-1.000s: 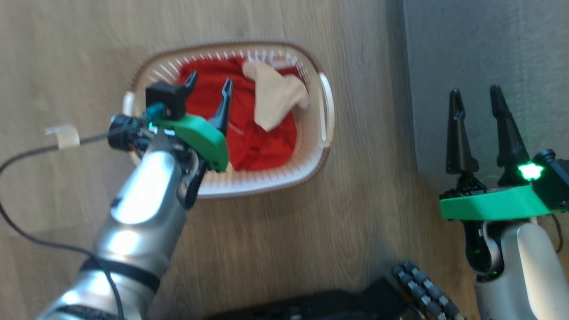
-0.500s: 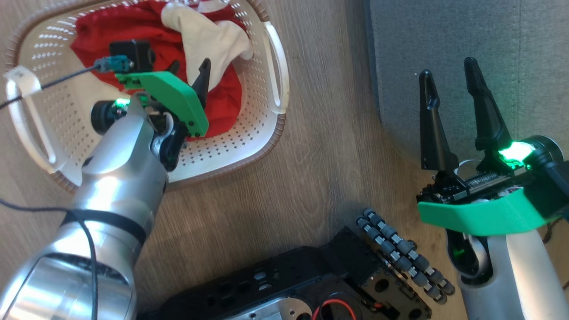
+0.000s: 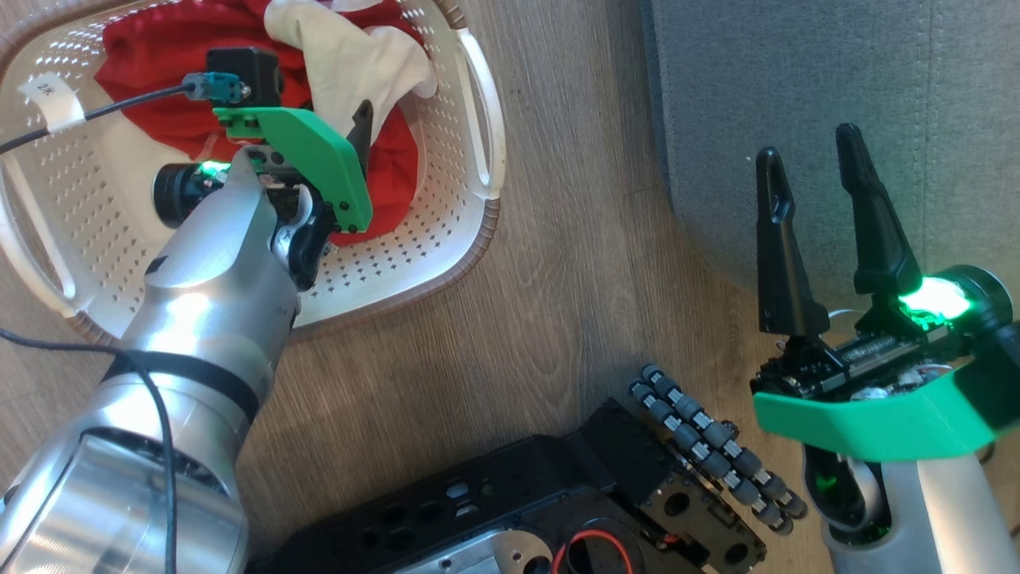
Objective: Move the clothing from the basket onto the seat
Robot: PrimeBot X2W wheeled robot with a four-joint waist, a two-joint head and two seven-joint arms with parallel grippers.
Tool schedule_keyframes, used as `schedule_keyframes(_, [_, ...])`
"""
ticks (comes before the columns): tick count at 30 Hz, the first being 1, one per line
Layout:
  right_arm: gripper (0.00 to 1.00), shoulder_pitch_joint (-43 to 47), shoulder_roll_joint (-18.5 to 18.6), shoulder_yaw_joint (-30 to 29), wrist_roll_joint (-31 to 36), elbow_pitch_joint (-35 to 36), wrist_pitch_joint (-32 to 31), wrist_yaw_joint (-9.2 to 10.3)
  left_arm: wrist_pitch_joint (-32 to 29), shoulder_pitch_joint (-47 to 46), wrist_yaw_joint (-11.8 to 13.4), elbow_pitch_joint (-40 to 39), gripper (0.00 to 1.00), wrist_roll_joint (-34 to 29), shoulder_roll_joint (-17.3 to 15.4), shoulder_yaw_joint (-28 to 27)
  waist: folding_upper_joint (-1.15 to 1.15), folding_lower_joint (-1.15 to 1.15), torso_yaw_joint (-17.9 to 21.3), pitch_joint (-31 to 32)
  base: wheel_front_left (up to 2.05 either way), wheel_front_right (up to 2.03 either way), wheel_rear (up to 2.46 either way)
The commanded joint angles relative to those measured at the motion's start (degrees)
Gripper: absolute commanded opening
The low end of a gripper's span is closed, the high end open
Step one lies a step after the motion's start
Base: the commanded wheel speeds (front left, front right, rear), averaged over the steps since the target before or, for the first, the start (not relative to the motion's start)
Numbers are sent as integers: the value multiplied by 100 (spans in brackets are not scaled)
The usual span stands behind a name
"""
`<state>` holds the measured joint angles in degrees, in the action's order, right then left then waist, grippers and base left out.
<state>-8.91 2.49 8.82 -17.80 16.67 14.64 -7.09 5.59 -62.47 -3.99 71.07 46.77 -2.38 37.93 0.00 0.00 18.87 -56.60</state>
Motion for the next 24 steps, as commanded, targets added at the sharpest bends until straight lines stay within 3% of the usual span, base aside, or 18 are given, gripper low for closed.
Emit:
schedule_keyframes(1, [100,299,39,79,-42,205,36,-40,-26,18,81,-54,100,122,-50,24,0,0,1,-12,0,0,0])
schedule_keyframes(3, [100,337,39,76,-37,234,36,-40,-54,-6,142,-53,97,213,-50,113,0,0,5,-23,0,0,0])
schedule_keyframes(4, [100,355,39,69,-35,243,36,-40,-60,-19,163,-52,8,258,-50,152,0,0,7,-27,0,0,0])
schedule_keyframes(5, [100,371,39,57,-38,252,36,-40,-58,-31,181,-52,0,302,-50,191,0,0,7,-31,0,0,0])
schedule_keyframes(20, [100,-9,39,-62,-69,-36,36,-40,218,-155,156,171,0,630,-51,508,0,0,-12,90,0,0,0])
schedule_keyframes(24, [100,-309,39,-46,-218,-237,36,-40,359,-38,122,236,0,589,-179,553,0,0,80,296,0,0,0])
